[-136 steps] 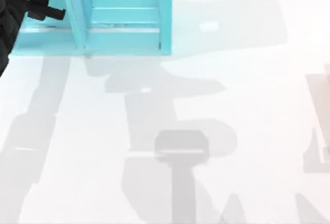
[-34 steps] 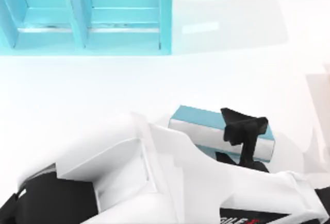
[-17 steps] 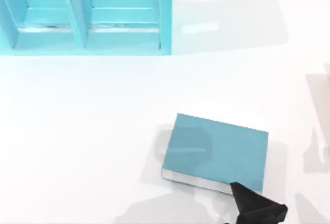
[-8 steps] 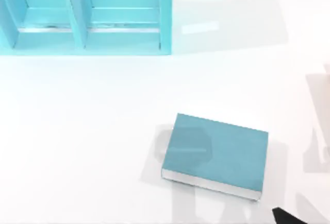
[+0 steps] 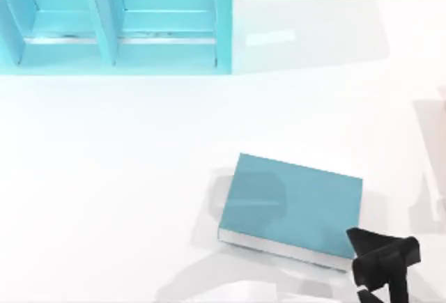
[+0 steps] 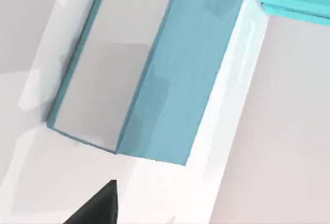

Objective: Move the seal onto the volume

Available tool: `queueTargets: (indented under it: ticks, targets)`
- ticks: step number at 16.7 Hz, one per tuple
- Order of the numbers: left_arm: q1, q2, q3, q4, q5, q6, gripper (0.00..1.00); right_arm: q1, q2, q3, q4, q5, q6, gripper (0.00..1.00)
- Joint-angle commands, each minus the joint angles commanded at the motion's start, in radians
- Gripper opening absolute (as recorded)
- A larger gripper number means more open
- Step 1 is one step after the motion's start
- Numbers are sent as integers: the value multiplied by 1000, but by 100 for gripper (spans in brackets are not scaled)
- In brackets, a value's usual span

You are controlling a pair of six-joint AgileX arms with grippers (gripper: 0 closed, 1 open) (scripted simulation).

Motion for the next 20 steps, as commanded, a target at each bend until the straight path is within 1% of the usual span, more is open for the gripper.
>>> queueTargets:
  ticks: [3,5,7,9,14,17,20]
  targets:
    - [118,-212,-176,180,80,273,100,0,0,0,0,0,0,100]
    - [214,-377,-317,315,149,506,100,0,0,0,0,0,0,100]
    - [321,-556,-470,454,227,778,100,0,0,0,0,0,0,100]
    - [435,-743,-630,593,311,1083,100,0,0,0,0,0,0,100]
    - [740,-1226,-1051,919,537,1927,100,0,0,0,0,0,0,100]
    - [925,-1507,-1297,1090,669,2421,100,0,0,0,0,0,0,100]
    - [1103,-1773,-1522,1236,789,2862,100,0,0,0,0,0,0,100]
